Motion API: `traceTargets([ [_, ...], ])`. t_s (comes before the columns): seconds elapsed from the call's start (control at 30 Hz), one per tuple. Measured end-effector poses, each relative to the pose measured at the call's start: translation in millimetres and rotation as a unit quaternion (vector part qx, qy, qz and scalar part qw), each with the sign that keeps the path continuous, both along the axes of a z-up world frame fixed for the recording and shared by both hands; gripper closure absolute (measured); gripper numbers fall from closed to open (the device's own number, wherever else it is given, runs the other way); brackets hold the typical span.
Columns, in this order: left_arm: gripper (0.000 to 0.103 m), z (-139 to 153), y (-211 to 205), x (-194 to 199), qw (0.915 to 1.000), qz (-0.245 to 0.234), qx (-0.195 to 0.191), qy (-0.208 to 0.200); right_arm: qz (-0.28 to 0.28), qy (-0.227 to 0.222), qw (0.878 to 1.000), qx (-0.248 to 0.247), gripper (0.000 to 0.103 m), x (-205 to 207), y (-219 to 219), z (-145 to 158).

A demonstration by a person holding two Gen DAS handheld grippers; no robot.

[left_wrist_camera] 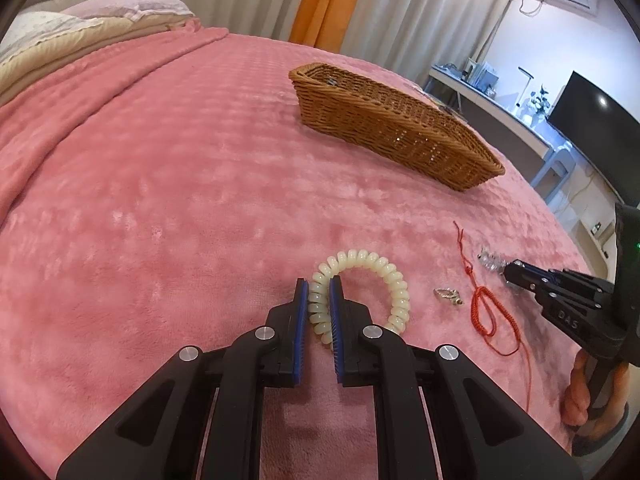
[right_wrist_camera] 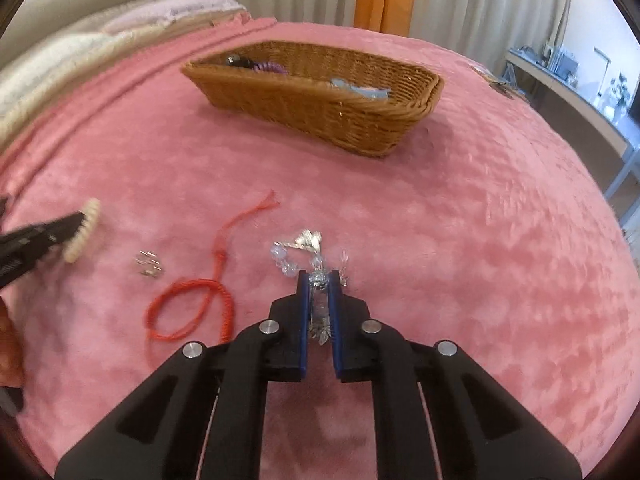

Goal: Organize jewelry
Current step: 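Carry the hair tie and chain bracelet into the basket and open both tools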

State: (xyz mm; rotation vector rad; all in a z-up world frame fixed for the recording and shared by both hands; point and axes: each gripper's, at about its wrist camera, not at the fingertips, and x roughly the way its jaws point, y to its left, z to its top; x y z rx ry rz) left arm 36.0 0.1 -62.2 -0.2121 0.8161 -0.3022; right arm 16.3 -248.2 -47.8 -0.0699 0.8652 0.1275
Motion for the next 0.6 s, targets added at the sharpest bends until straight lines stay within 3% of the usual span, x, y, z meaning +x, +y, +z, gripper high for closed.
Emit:
traceTargets([
  [0.3,0.094,27.3,4.4,-14.0,0.9990,-0.014,-0.036,-0.023,0.003,-0.034,0.997,0.065,0.095,-13.9,-11.4,42.5],
  [0.6,0.094,103.3,-18.9,-3.8,0.9945,-0.041,-0.011,-0.096,0.010,-0.107,0.992,0.068,0.095,-5.5,-15.0,118.1],
])
